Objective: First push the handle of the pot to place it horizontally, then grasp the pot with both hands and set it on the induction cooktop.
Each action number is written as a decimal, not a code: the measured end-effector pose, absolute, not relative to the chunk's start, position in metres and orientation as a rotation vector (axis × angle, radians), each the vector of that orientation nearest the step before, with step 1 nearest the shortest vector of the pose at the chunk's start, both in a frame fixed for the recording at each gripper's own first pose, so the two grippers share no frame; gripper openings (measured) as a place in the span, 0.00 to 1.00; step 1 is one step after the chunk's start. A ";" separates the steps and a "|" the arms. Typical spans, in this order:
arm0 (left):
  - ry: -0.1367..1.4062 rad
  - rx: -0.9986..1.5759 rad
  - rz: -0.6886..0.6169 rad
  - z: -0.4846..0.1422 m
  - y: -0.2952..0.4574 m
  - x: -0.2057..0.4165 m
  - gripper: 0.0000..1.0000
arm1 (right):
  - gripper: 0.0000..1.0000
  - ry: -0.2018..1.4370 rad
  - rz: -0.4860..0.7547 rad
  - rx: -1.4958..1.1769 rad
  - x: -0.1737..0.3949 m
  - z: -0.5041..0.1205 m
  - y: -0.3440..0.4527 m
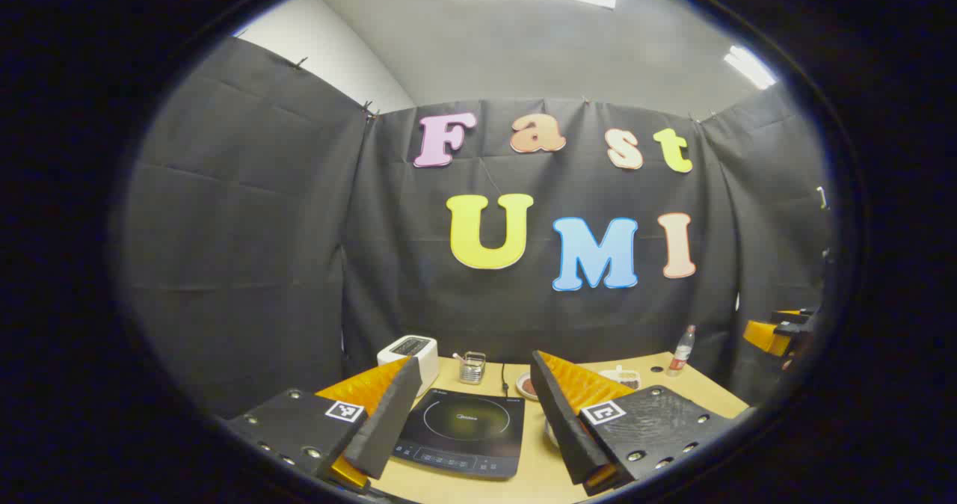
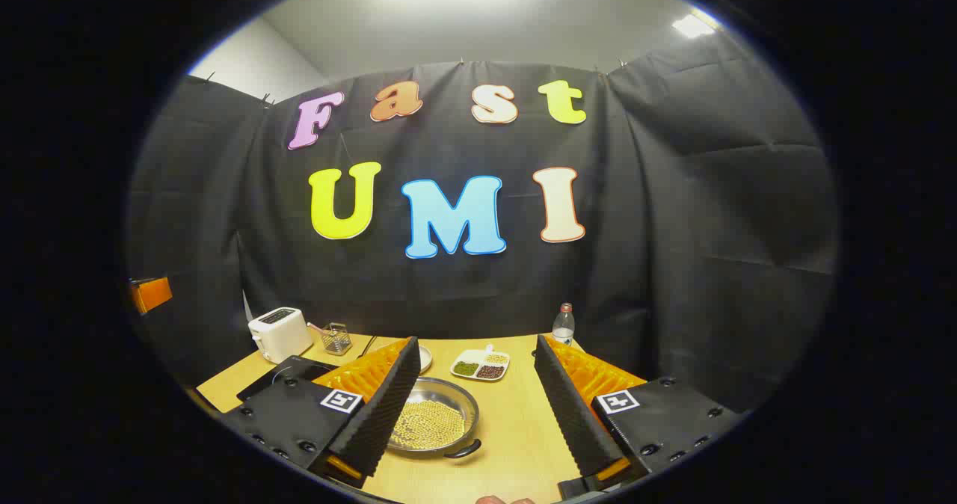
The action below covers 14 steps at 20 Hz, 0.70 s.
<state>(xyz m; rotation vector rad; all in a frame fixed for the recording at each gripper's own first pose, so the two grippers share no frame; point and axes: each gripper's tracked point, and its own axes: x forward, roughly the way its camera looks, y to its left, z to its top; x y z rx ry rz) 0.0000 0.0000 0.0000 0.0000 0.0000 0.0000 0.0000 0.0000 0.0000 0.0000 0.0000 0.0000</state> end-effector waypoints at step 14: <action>0.018 -0.030 -0.135 -0.019 -0.021 0.034 0.84 | 0.96 -0.001 -0.104 0.006 -0.019 -0.002 -0.012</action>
